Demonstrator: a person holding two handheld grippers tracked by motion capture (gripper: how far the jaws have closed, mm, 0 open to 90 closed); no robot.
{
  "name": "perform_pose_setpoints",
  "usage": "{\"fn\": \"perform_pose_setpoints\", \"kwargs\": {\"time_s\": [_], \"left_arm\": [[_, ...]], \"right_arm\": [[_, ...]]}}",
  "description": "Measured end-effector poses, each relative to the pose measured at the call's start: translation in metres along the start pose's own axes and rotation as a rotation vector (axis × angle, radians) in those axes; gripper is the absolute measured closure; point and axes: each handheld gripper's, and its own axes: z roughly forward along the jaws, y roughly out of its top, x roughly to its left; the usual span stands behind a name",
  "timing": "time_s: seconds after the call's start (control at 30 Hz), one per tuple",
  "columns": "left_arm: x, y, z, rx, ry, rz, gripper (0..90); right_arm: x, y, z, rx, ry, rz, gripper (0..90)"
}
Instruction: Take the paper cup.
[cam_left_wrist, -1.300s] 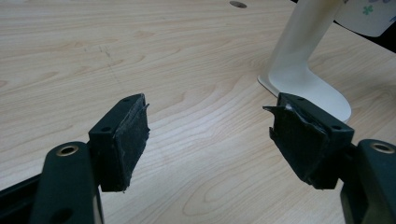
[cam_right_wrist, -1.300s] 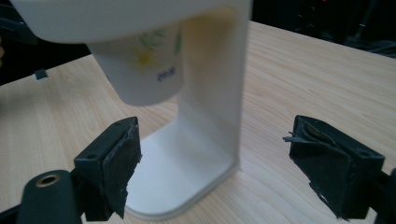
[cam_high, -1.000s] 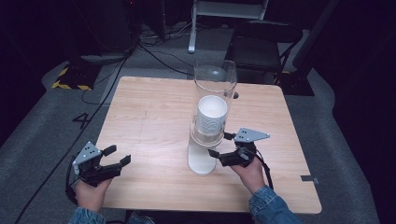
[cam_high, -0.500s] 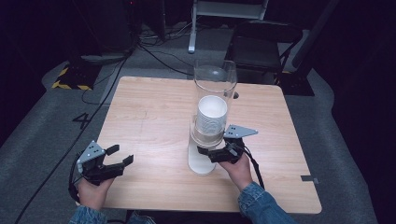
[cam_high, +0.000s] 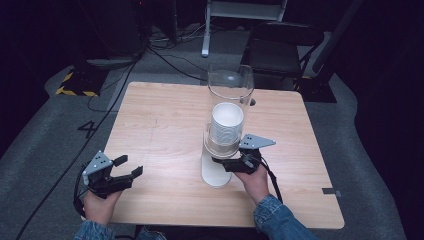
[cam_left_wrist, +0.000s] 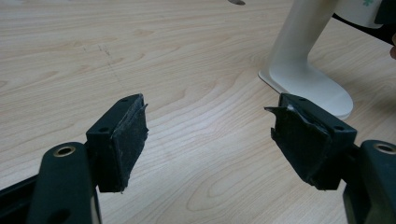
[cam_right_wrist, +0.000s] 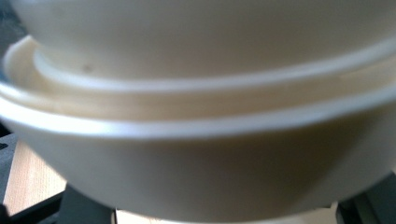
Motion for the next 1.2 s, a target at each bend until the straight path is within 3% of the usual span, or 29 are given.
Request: {"fn": "perform_pose_setpoints", "kwargs": {"time_s": [0.17,0.63,1.2], "left_arm": [[0.000,0.000,-0.001,-0.001,-0.001,0.000,26.1],[-0.001,0.000,-0.001,-0.007,0.001,-0.002,26.1],[-0.002,0.000,-0.001,-0.004,-0.002,-0.001,26.1]], "right_arm": [[-0.001,-0.005,0.003,0.021,-0.006,-0.004,34.5],[0.000,-0.009,0.004,0.011,-0.014,-0.020,35.7],[0.002,-0.013,0.001,0.012,-0.010,0.000,36.3]]}}
